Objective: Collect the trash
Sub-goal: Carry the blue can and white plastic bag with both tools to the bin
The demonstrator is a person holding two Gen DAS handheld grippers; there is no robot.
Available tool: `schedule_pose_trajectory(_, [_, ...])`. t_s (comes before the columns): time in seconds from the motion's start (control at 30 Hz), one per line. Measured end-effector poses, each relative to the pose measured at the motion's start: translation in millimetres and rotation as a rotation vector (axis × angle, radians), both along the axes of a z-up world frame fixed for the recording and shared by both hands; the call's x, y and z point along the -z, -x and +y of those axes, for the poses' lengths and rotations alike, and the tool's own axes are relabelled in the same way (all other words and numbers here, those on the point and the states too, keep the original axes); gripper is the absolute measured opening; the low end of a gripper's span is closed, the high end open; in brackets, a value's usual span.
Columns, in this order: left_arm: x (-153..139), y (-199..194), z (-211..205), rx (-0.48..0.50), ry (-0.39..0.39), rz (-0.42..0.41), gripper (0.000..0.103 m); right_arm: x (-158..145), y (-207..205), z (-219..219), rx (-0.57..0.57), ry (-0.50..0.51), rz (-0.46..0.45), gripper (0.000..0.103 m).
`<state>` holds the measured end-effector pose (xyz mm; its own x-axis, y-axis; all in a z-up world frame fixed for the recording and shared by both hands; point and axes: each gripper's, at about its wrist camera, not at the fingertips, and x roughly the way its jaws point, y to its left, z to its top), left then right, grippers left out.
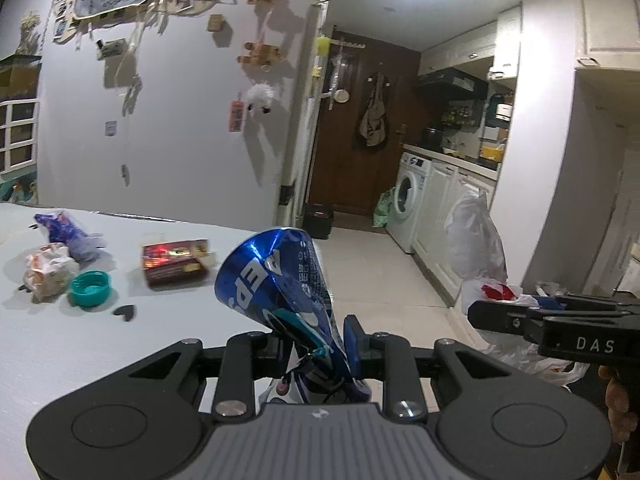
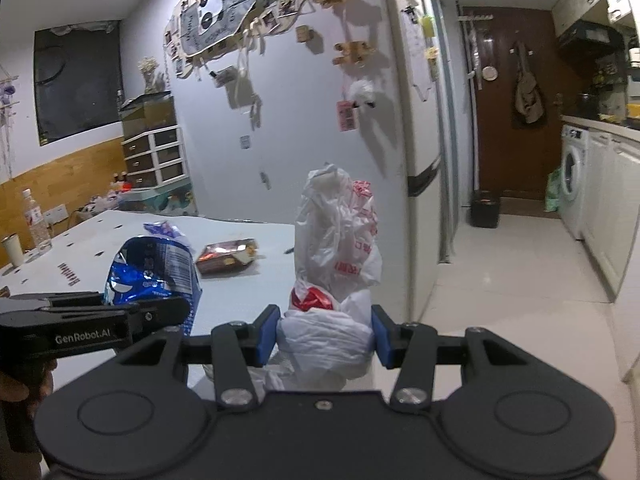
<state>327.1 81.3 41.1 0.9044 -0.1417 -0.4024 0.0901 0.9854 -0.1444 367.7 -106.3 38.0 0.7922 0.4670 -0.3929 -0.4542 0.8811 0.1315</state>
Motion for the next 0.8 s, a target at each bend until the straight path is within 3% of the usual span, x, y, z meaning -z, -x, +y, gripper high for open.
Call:
schedule_pose_trajectory(0.63, [1.5, 13.6, -118.1, 0.168, -0.028, -0.014, 0.028, 8.2, 46.3, -121.9, 0.170, 0.009, 0.006, 0.049])
schedule_pose_trajectory(0.8, [16.0, 9.7, -147.1, 0.205, -0.023, 0.016, 0.028, 17.8, 55.0, -152.2, 0.207, 0.015, 0.026, 0.049])
